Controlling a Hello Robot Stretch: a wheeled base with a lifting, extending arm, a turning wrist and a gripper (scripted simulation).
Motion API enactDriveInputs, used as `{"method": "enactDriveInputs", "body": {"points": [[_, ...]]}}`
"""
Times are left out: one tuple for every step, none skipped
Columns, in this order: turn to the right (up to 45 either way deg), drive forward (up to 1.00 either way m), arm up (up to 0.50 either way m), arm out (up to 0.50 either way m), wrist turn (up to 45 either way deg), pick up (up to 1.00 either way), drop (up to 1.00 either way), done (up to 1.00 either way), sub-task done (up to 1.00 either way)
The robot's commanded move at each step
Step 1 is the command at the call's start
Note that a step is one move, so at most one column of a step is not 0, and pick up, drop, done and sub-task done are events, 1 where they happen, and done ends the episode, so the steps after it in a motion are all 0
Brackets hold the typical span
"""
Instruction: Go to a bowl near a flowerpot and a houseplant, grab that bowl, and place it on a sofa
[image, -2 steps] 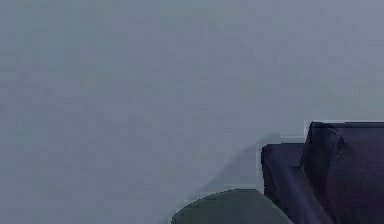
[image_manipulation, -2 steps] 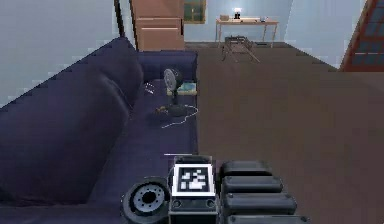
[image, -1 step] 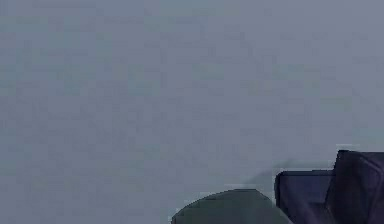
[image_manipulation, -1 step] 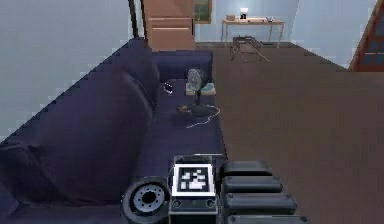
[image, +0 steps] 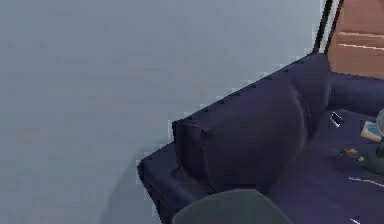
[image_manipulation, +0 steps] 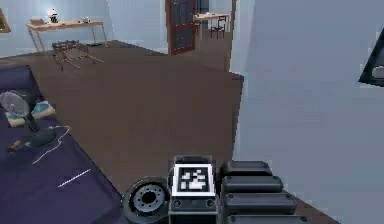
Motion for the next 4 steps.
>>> {"method": "enactDriveInputs", "body": {"points": [[45.0,0.00,0.00,0.00,0.0,0.00,0.00,0.00,0.00],[45.0,0.00,0.00,0.00,0.0,0.00,0.00,0.00,0.00],[18.0,0.00,0.00,0.00,0.0,0.00,0.00,0.00,0.00],[0.0,0.65,0.00,0.00,0.0,0.00,0.00,0.00,0.00]]}}
